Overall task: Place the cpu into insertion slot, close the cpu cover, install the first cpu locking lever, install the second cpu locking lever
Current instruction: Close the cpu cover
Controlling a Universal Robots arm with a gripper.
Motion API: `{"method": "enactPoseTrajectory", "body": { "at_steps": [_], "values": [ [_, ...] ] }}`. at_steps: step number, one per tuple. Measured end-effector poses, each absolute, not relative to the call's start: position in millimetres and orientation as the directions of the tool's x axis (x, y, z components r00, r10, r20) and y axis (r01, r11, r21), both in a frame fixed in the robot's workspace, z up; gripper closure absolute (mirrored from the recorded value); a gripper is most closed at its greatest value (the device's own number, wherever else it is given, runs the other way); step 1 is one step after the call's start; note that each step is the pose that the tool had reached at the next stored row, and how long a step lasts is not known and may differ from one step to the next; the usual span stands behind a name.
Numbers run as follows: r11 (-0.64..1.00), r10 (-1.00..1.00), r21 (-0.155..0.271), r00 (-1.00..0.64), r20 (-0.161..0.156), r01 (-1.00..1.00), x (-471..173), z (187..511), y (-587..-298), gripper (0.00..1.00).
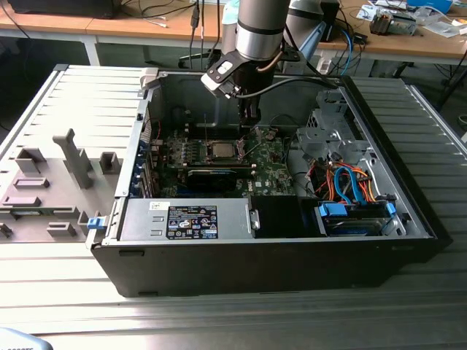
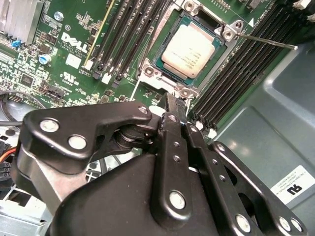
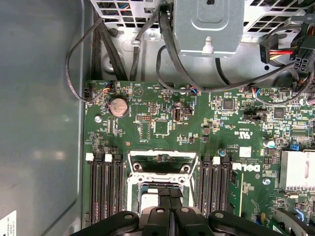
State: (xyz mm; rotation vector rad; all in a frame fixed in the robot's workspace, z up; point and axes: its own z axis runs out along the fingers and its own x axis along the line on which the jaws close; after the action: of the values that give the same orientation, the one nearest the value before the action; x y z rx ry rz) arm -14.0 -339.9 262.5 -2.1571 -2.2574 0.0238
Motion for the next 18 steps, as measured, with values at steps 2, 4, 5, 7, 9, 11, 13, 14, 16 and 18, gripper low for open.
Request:
{"method": "enactPoseTrajectory", "body": {
  "at_steps": [2,4,5,7,9,11,13,14,16,18],
  "values": [
    [0.045,0.999,-0.024,-0.045,0.004,0.999,-14.0,262.5,-339.9,0.89],
    [0.046,0.999,-0.024,-0.045,0.007,0.999,-14.0,262.5,-340.0,0.89],
    [0.046,0.999,-0.024,-0.045,0.008,0.999,-13.5,262.5,-340.0,0.89],
    [0.045,0.999,-0.024,-0.045,0.008,0.999,-13.3,262.5,-340.0,0.89],
    [0.046,0.999,-0.024,-0.045,0.008,0.999,-13.0,262.5,-340.0,0.89],
    [0.046,0.999,-0.024,-0.045,0.008,0.999,-12.8,262.5,-340.0,0.89],
    [0.046,0.999,-0.024,-0.045,0.008,0.999,-12.5,262.5,-340.0,0.89],
    [0.046,0.999,-0.024,-0.045,0.008,0.999,-12.3,262.5,-340.0,0.89],
    [0.045,0.999,-0.024,-0.045,0.008,0.999,-12.1,262.5,-340.0,0.89],
    [0.045,0.999,-0.024,-0.045,0.008,0.999,-11.9,262.9,-340.0,0.89]
  ]
}}
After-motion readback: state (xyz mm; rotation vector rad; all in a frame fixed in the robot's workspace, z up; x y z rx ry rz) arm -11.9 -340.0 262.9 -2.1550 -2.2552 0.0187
